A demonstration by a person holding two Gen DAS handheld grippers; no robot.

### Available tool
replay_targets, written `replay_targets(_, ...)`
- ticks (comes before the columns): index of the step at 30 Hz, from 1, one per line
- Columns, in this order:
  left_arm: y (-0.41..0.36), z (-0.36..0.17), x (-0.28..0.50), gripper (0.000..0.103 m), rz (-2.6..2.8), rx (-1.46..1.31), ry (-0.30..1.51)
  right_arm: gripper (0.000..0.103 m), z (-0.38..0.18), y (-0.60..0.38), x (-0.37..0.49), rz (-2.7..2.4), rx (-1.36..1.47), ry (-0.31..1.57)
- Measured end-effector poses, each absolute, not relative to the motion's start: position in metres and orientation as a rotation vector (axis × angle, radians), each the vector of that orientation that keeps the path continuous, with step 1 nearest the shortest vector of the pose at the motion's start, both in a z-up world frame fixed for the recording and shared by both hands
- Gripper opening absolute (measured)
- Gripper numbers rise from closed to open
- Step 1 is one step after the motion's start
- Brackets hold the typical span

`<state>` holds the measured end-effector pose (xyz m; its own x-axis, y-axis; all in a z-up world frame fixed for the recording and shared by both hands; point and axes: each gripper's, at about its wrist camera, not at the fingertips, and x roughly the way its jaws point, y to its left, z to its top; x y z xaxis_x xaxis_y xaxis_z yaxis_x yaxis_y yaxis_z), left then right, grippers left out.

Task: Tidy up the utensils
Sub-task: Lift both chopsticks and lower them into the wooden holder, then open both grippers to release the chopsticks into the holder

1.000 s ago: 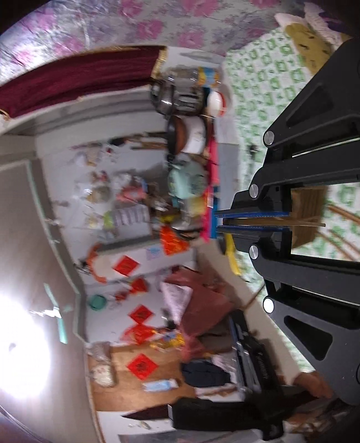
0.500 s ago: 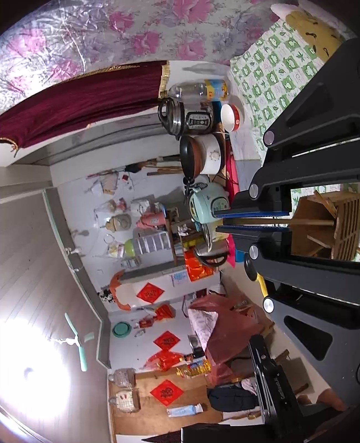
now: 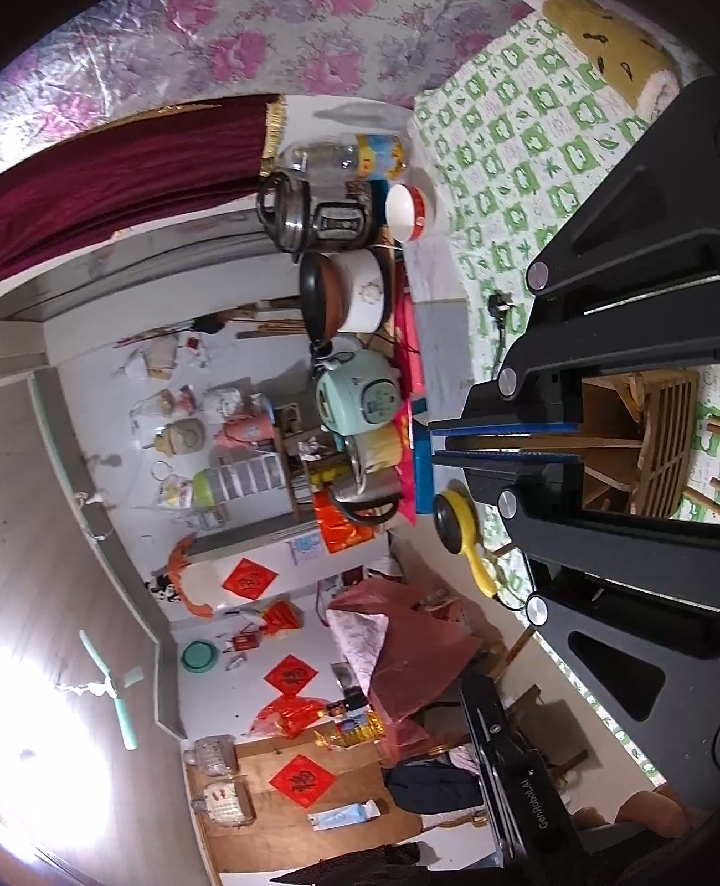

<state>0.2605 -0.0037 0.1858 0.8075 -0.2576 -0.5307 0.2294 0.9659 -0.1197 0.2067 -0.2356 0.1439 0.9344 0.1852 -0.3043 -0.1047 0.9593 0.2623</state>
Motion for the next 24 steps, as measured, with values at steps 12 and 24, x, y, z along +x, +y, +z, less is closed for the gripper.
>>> replay_targets(12, -0.004, 0.173, 0.276, 0.006, -0.245, -0.057, 0.626, 0.006, 0.136, -0.232, 0.213, 0.15, 0.23, 0.362)
replay_targets(24, 0.0, 0.182, 0.265, 0.097, -0.186, -0.093, 0.55, 0.025, 0.135, -0.233, 0.212, 0.145, 0.23, 0.37)
